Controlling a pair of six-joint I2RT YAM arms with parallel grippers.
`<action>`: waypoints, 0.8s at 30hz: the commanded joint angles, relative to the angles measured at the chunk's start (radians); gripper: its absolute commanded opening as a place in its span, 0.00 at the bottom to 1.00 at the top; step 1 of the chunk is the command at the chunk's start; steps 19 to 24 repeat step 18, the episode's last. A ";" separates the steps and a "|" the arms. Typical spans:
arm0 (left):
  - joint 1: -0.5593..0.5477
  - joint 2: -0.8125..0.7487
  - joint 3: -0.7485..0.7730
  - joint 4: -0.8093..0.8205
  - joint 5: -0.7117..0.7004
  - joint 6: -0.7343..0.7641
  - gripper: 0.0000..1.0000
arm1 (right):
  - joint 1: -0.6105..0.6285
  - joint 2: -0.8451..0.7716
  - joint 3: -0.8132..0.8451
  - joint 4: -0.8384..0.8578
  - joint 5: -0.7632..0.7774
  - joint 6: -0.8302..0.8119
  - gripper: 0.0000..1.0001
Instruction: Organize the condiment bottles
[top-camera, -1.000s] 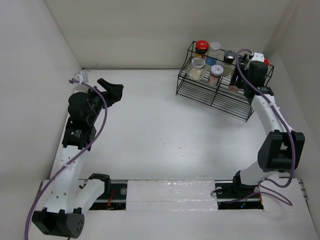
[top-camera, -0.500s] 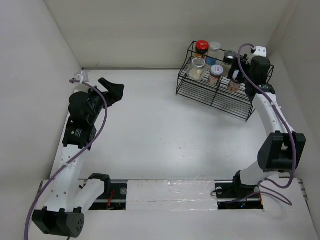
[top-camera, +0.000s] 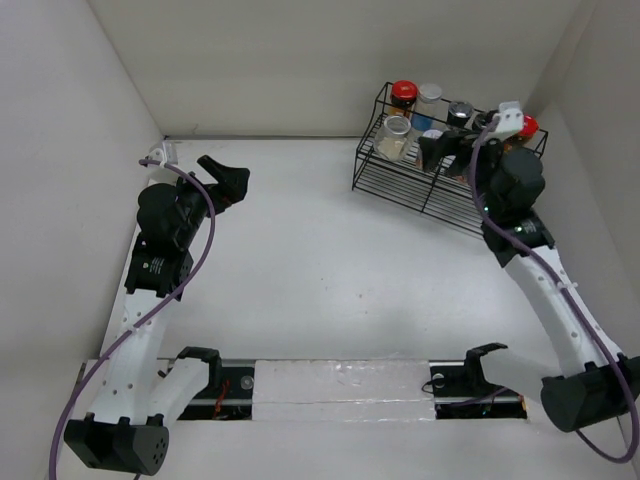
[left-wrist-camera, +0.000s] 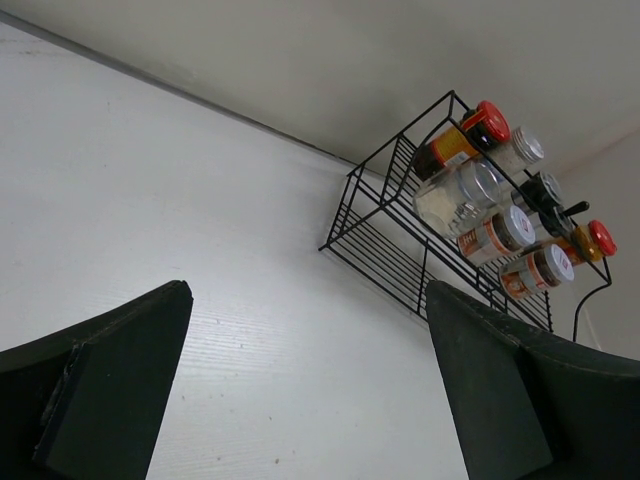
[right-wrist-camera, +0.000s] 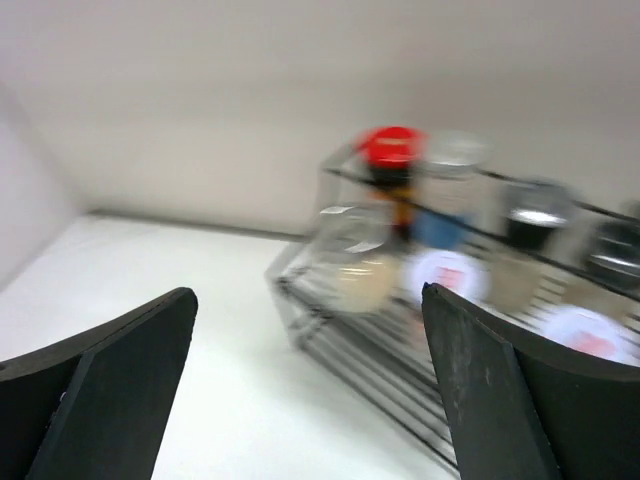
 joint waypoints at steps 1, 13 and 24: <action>-0.003 -0.006 0.015 0.044 0.018 0.006 1.00 | 0.140 0.016 -0.122 0.173 -0.181 0.007 1.00; -0.003 -0.006 -0.033 0.088 0.034 -0.024 1.00 | 0.485 -0.048 -0.408 0.185 -0.142 -0.081 1.00; -0.003 -0.015 -0.079 0.145 0.079 -0.034 1.00 | 0.505 -0.068 -0.443 0.157 -0.119 -0.070 1.00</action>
